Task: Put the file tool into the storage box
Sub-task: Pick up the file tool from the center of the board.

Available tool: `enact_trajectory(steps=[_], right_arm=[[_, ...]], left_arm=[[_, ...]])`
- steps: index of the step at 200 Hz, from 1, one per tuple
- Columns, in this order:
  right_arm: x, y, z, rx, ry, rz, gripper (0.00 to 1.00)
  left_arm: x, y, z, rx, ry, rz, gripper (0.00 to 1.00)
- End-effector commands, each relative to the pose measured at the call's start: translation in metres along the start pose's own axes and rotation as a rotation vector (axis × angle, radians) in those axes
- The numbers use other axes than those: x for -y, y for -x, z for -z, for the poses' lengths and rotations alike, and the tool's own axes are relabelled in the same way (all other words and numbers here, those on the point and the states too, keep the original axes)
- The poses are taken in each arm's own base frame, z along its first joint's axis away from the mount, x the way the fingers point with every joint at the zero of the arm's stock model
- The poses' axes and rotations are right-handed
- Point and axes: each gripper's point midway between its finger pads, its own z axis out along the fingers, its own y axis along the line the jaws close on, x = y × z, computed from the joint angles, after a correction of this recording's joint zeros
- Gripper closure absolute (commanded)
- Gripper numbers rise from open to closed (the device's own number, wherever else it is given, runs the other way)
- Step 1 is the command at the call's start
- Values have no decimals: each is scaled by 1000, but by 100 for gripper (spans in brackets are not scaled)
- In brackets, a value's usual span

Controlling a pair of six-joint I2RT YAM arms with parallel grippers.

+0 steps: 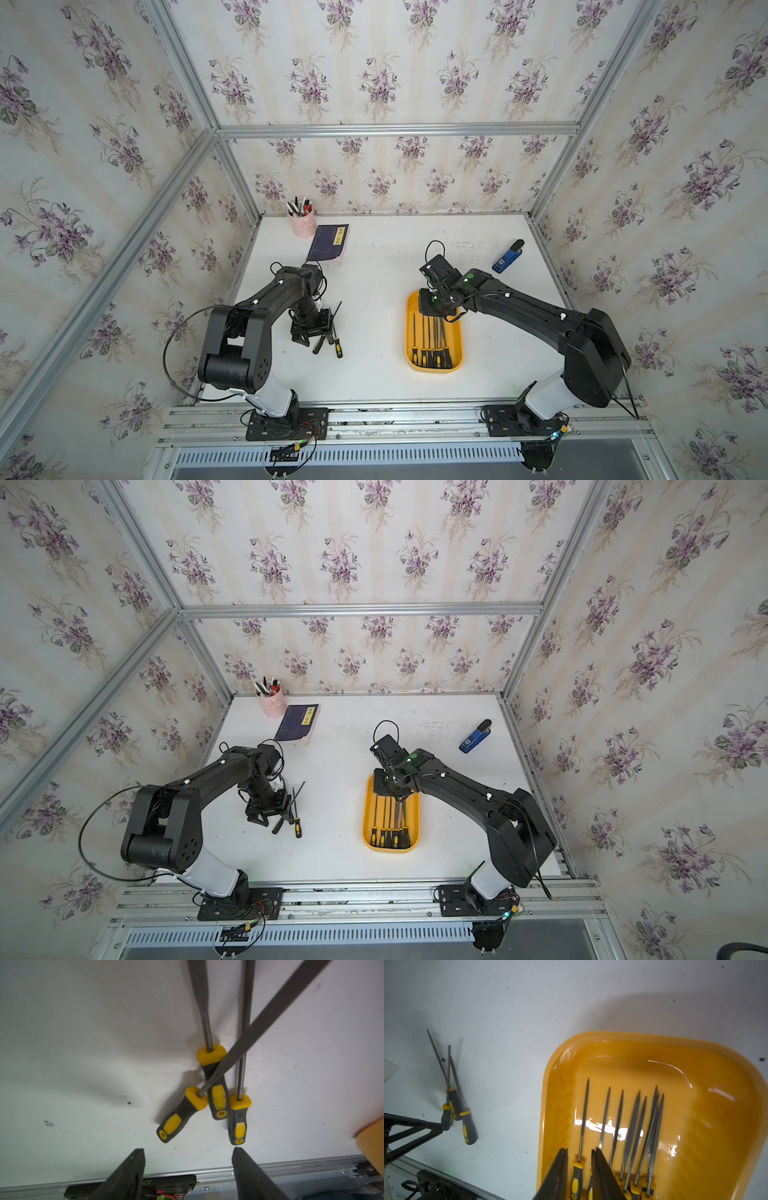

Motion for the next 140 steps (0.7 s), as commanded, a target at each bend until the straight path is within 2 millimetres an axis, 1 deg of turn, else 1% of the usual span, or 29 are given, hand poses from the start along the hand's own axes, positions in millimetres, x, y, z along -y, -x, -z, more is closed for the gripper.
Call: enact_trajectory(steps=[1, 7, 11, 18, 28, 39, 46, 49, 65, 79, 90, 111, 122, 140], right_arm=[[-8, 7, 0, 15, 19, 18, 75], [-9, 7, 0, 14, 17, 20, 75], [-9, 8, -1, 14, 16, 22, 75], [-10, 8, 0, 15, 16, 23, 75], [-10, 8, 0, 15, 14, 26, 75], [-9, 7, 0, 14, 12, 25, 75], [-8, 6, 0, 12, 9, 24, 75], [-8, 5, 0, 10, 9, 23, 75], [-6, 3, 0, 7, 8, 21, 75], [-3, 0, -2, 4, 3, 19, 75], [-3, -2, -3, -1, 3, 18, 75], [-4, -2, -5, -5, 6, 18, 75], [-5, -1, -5, -4, 8, 18, 75], [-5, 0, -6, -7, 7, 19, 76]], left_arm=[[-2, 3, -10, -14, 40, 1, 37], [-3, 5, -12, -14, 45, 2, 38], [-4, 6, -13, -13, 51, 3, 36], [-7, 8, -15, -8, 70, 6, 37], [-11, 11, -18, -5, 95, 7, 38], [-15, 12, -22, -11, 117, 9, 44], [-16, 14, -24, -14, 122, 7, 44], [-16, 14, -24, -15, 123, 7, 48], [-16, 15, -26, -11, 130, -5, 62], [-17, 17, -26, -4, 133, -10, 72], [-15, 18, -25, -3, 125, -15, 80], [-7, 19, -21, 12, 95, -38, 87], [0, 20, -18, 19, 71, -51, 89], [11, 18, -13, 10, 24, -68, 91]])
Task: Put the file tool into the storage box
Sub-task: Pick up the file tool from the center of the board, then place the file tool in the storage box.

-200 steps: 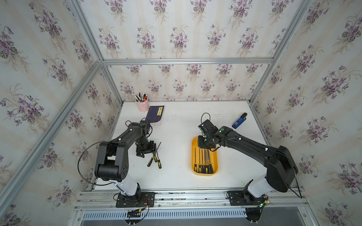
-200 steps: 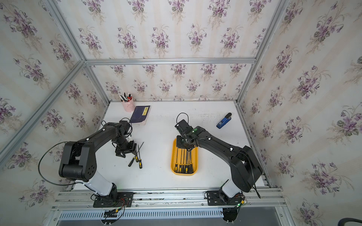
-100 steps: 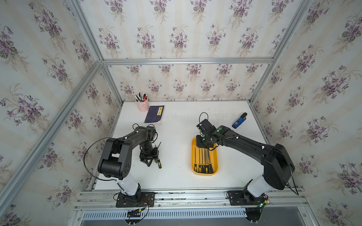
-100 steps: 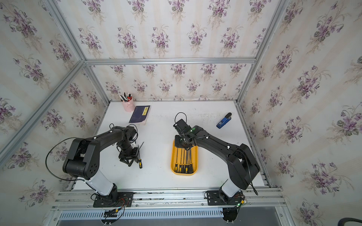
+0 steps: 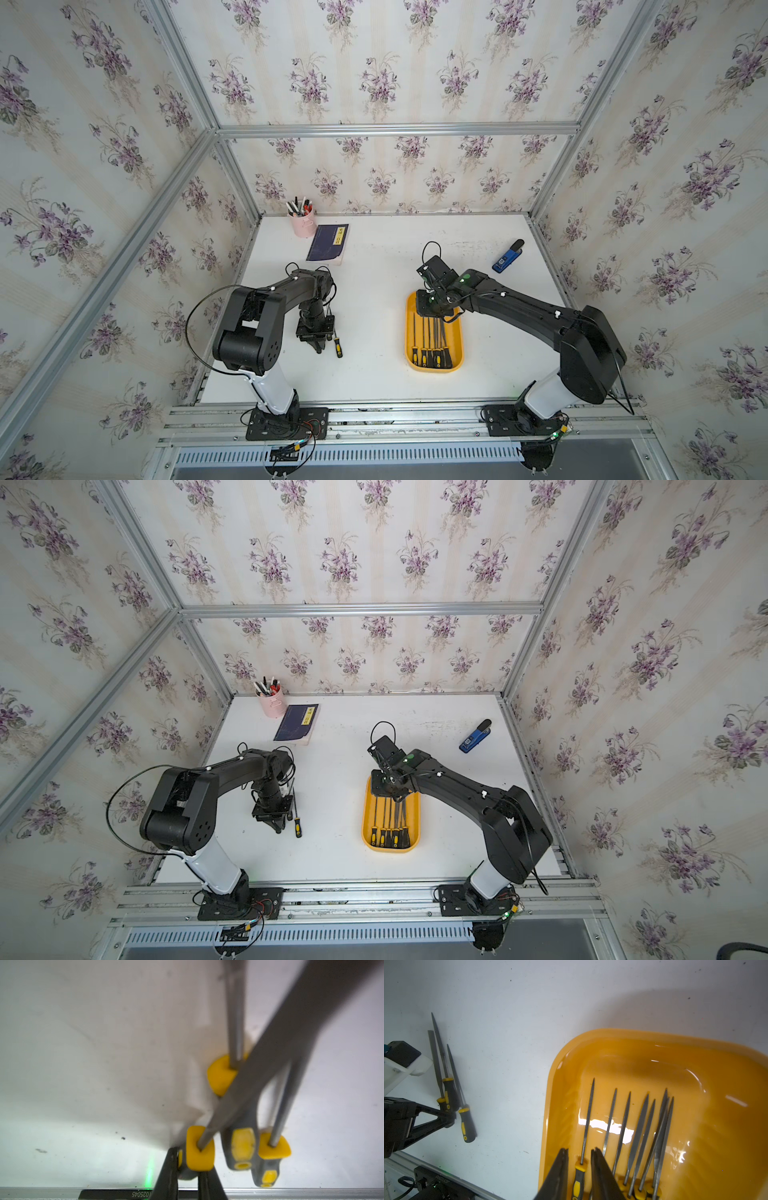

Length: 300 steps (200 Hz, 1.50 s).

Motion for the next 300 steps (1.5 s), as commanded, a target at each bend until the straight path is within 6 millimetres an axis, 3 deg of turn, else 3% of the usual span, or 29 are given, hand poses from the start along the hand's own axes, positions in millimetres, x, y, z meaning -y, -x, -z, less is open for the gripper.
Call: enact_trajectory(steps=[1, 51, 90, 116, 154, 176, 214, 246, 300], right_arm=[[-2, 2, -1, -1, 1, -4, 76], [-1, 0, -1, -8, -3, 2, 76], [-11, 11, 9, 33, 32, -15, 75], [-27, 34, 29, 110, 175, -89, 72], [-49, 71, 75, 293, 477, -195, 70], [-62, 75, 87, 317, 547, -162, 70], [-78, 71, 100, 332, 625, -98, 70], [-81, 69, 104, 343, 634, -76, 70], [-76, 69, 91, 317, 580, -78, 72]], left_arm=[[16, 3, 8, 16, -71, -35, 92], [41, -13, 45, 29, -195, -101, 94], [61, -27, 92, 77, -280, -210, 95], [103, -40, 123, 100, -424, -327, 96], [174, -61, 150, 104, -656, -446, 97], [199, -70, 153, 91, -699, -498, 97], [217, -79, 148, 50, -704, -545, 97], [218, -79, 140, 29, -681, -535, 97], [221, -83, 139, 18, -681, -549, 97]])
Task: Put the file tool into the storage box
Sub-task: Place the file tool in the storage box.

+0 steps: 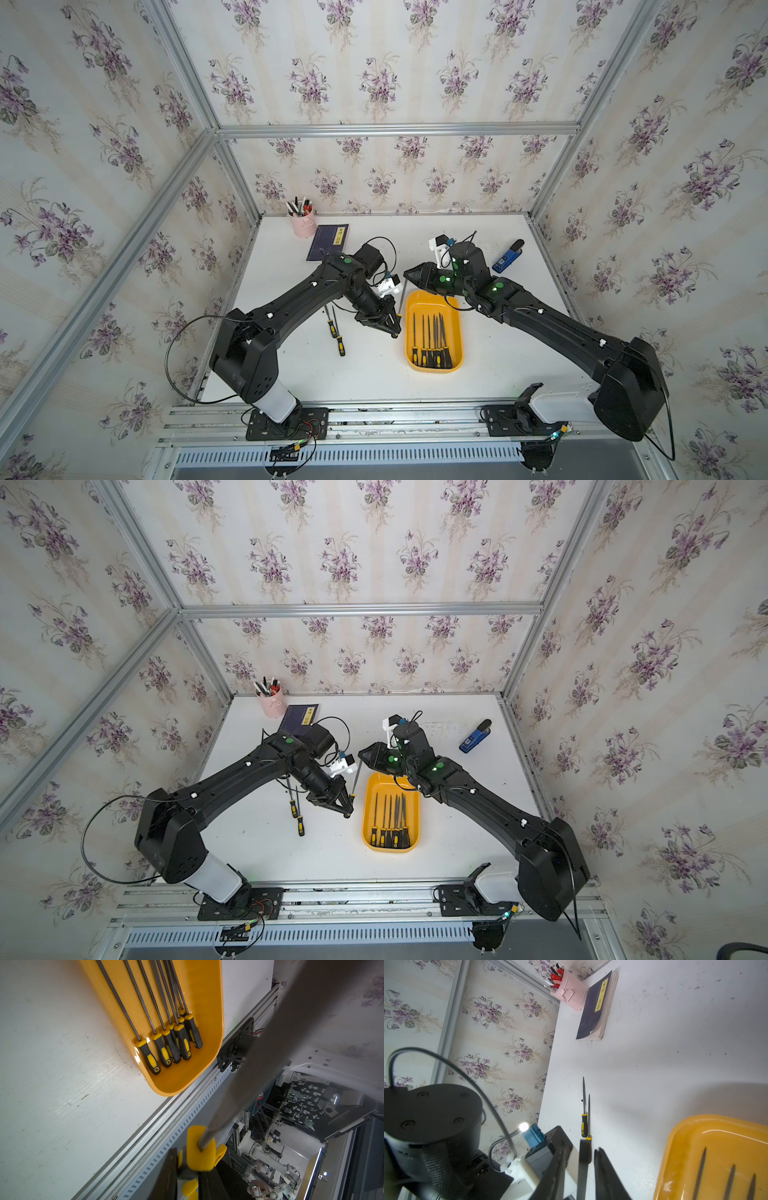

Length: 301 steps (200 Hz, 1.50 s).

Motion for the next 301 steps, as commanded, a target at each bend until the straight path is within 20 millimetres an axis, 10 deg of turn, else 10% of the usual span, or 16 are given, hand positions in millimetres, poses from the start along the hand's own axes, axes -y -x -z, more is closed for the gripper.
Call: enact_trajectory(steps=[1, 99, 195, 249, 301], right_arm=[[1, 1, -2, -3, -14, 23, 72], [11, -6, 6, -2, -42, 23, 100], [20, -13, 19, 3, -83, 31, 100], [73, -24, 36, -85, -415, 77, 100], [115, -38, 34, -150, -576, 134, 100]], left_arm=[[3, -1, 0, -8, -15, -1, 97], [3, -2, -3, -18, -17, 5, 92], [-9, 11, 8, 12, 6, 66, 17], [-24, 28, 56, 131, 66, 71, 0], [-34, 28, 55, 130, 98, 73, 0]])
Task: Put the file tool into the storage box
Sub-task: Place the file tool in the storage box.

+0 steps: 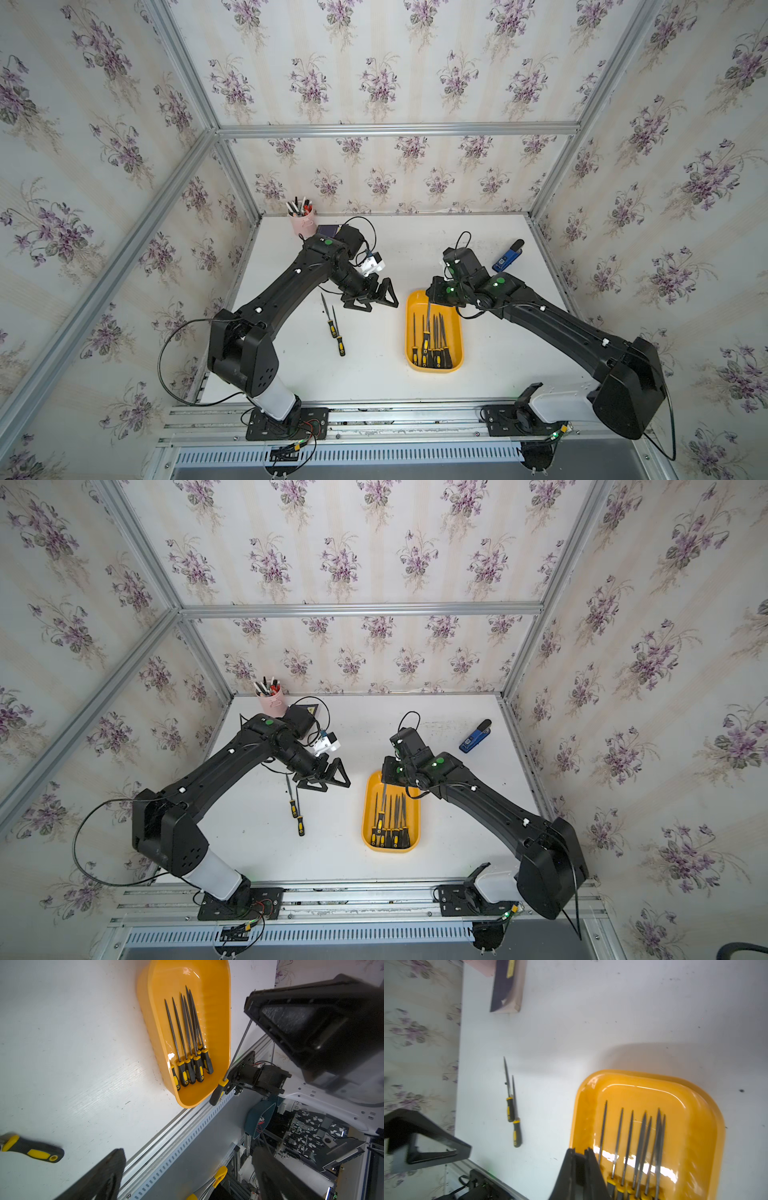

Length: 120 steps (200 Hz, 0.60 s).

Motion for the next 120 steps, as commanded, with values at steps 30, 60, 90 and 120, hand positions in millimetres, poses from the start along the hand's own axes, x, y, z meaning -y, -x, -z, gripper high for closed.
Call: enact_trajectory(steps=[30, 60, 90, 120], right_arm=[[24, -8, -22, -41, -117, 65, 100], [29, -14, -38, -66, -127, 69, 100], [28, -22, -48, -99, -102, 62, 100], [30, -31, -54, -120, -94, 55, 100]], left_arm=[[-12, -8, -5, -22, 32, 6, 0], [-18, -11, -7, -29, 53, 10, 0], [-25, -14, -11, -38, 61, 21, 0], [-29, -14, -13, -42, 66, 29, 0]])
